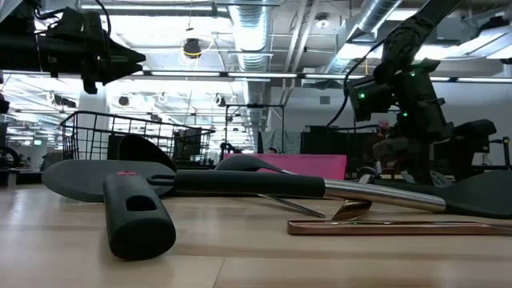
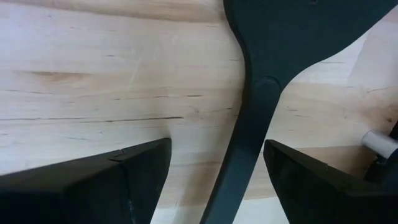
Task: Pick & Place Kitchen Items
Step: Put the slotted spatula into the wire basket
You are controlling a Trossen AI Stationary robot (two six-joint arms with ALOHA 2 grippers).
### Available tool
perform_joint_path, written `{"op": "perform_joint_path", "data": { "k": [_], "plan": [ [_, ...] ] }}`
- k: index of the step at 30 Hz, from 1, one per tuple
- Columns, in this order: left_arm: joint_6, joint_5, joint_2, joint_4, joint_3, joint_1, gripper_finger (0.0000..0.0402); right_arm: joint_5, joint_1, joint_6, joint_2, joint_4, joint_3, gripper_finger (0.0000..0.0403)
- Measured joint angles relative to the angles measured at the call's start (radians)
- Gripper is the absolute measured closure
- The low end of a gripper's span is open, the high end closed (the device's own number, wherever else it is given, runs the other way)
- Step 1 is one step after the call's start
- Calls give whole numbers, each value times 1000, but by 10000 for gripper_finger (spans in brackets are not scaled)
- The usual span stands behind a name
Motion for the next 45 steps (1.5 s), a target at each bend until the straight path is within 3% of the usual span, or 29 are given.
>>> {"op": "perform_joint_path", "data": {
  "k": [16, 26, 36, 45],
  "plan": [
    [0, 0, 0, 0, 0, 0, 262, 18, 40, 80, 1, 7, 0, 150],
    [0, 1, 0, 0, 0, 0, 262, -5, 40, 75, 1, 48, -2, 225],
    [0, 1, 0, 0, 0, 0, 262, 9, 41, 49, 2, 70, -1, 326],
    [0, 1, 0, 0, 0, 0, 262, 33, 39, 19, 6, 57, 18, 329]
  ]
}}
